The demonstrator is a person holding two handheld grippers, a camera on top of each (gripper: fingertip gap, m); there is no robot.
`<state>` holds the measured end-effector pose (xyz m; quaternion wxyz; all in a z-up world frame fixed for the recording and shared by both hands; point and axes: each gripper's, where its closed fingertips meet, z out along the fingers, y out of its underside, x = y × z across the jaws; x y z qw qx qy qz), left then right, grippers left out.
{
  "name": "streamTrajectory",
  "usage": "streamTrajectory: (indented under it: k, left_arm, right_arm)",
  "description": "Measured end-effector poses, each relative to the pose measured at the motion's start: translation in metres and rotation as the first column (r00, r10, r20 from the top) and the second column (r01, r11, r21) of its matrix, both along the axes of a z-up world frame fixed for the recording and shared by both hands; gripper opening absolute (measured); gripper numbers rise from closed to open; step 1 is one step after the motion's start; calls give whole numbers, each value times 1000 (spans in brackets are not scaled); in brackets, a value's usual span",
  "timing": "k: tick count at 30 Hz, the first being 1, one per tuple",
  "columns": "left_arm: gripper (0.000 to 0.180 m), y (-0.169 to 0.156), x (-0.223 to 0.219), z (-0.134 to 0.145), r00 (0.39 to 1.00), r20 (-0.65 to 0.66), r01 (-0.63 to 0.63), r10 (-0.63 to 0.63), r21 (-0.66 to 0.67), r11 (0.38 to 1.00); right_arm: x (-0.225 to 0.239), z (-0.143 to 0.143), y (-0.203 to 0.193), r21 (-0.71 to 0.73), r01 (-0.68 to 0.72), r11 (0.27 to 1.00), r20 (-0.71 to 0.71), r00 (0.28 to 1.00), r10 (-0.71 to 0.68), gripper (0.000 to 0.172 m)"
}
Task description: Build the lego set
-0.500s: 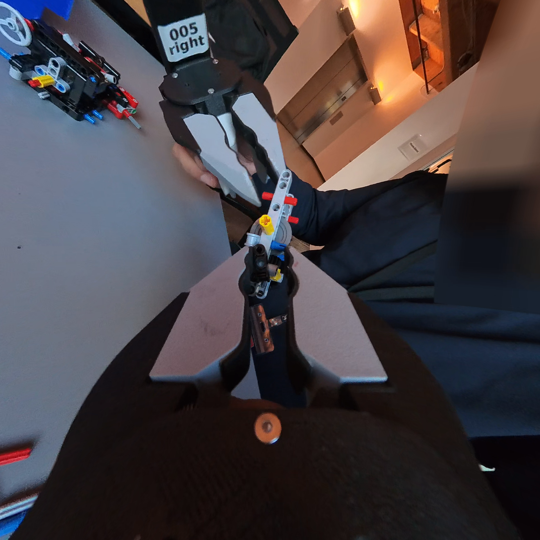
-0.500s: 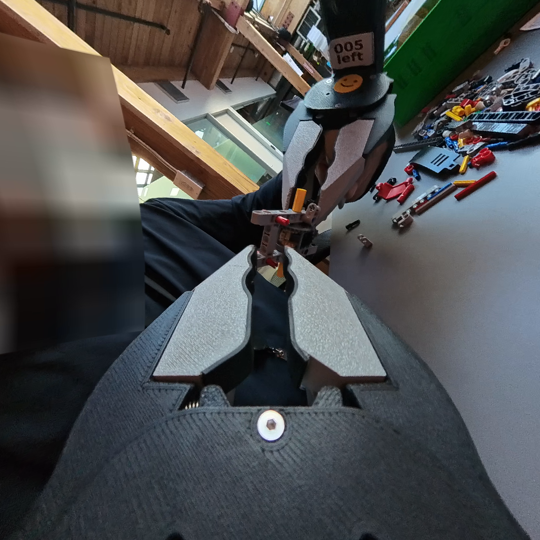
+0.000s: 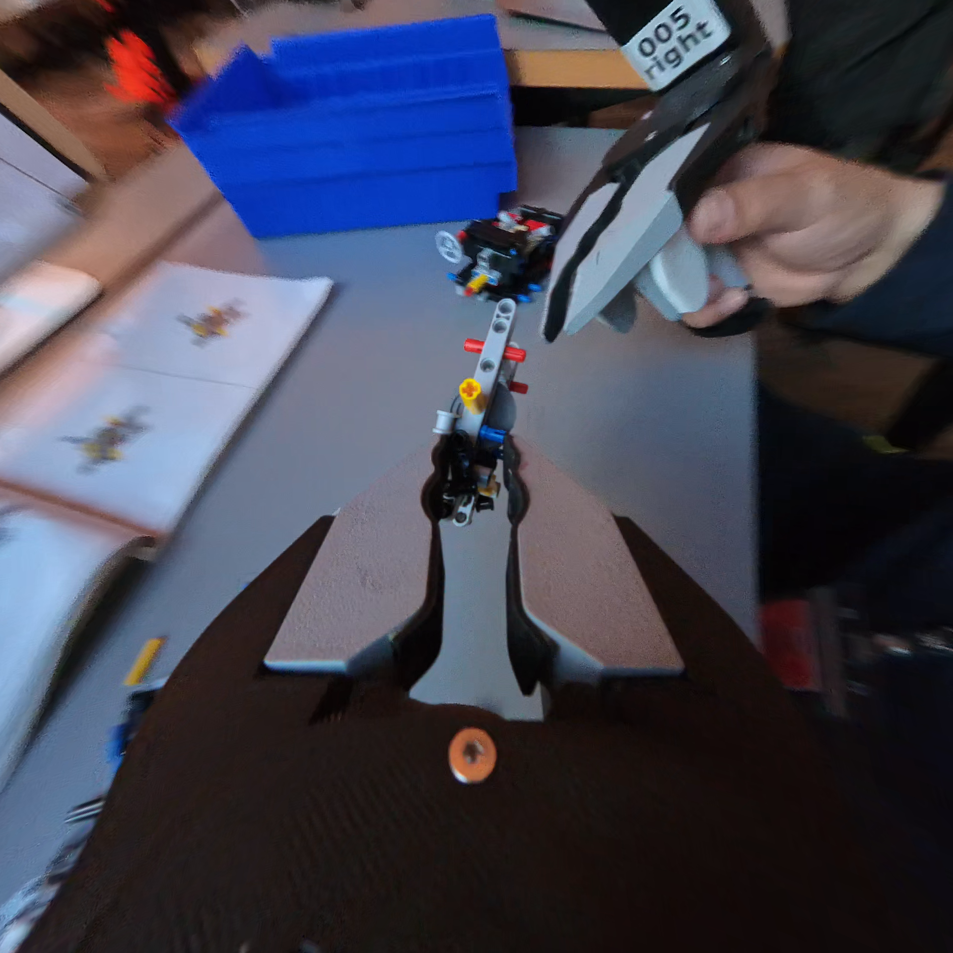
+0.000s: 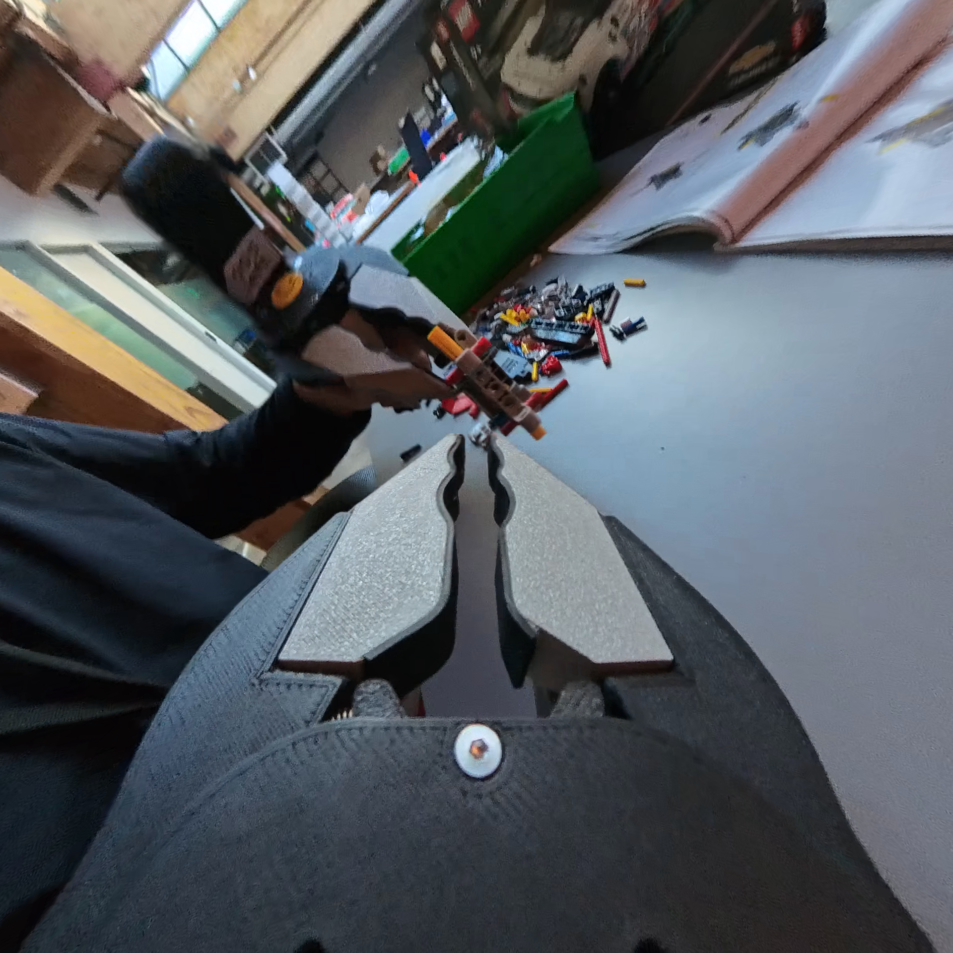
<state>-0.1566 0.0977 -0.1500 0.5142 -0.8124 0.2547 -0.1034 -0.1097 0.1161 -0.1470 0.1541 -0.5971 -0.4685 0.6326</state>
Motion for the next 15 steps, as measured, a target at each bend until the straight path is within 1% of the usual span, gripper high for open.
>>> streamTrajectory:
  k: [3, 6, 8, 10, 13, 15]
  left_arm:
    - [17, 3, 3, 1, 974, -207, -62, 92, 148, 987]
    - [17, 4, 10, 0, 935, -319, -80, 158, 246, 966]
    - [17, 6, 12, -1, 915, -351, -100, 200, 281, 954]
    - [17, 7, 12, -2, 907, -353, -122, 228, 298, 947]
    - [17, 8, 12, 4, 898, -351, -141, 267, 345, 928]
    - [17, 9, 12, 6, 874, -388, -136, 294, 384, 913]
  right_arm:
    - [-6, 5, -5, -34, 36, 999, -56, 998, -38, 2]
    - [-14, 5, -9, -59, 50, 997, -72, 996, -54, 7]
    - [-16, 2, -12, -85, 47, 995, -58, 997, -52, 10]
    - [-16, 4, -12, -116, 47, 992, -77, 995, -56, 10]
    - [-15, 7, -7, -129, 74, 989, -103, 991, -87, 0]
    - [-15, 9, -6, -158, 79, 984, -119, 988, -98, 1]
